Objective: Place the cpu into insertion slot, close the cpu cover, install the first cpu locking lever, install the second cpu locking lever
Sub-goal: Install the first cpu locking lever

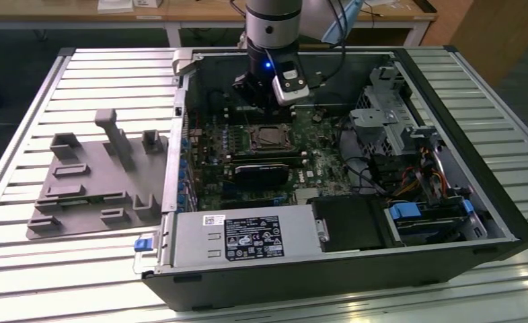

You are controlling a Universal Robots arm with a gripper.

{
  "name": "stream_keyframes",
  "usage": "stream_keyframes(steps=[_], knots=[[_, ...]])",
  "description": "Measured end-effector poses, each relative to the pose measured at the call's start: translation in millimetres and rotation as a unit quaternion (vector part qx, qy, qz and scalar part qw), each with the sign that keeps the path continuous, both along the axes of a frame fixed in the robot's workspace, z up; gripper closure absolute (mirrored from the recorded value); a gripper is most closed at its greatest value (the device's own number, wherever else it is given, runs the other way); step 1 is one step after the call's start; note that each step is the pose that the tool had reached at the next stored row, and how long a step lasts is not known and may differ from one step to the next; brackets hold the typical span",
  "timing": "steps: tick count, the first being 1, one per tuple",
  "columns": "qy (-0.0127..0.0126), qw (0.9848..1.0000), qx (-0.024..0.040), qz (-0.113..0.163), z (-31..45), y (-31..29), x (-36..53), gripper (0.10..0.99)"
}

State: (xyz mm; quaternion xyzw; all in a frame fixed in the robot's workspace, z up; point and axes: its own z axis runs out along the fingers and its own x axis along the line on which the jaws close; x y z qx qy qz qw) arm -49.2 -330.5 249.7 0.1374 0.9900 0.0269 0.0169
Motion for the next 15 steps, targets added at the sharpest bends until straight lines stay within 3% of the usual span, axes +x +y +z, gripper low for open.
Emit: stream_keyframes(steps=[10, 15], knots=[[0.0, 1.0, 0.0, 0.0, 0.0, 0.0, 0.2, 0.98], [-0.0001, 1.0, 0.0, 0.0, 0.0, 0.0, -9.8, 0.98]])
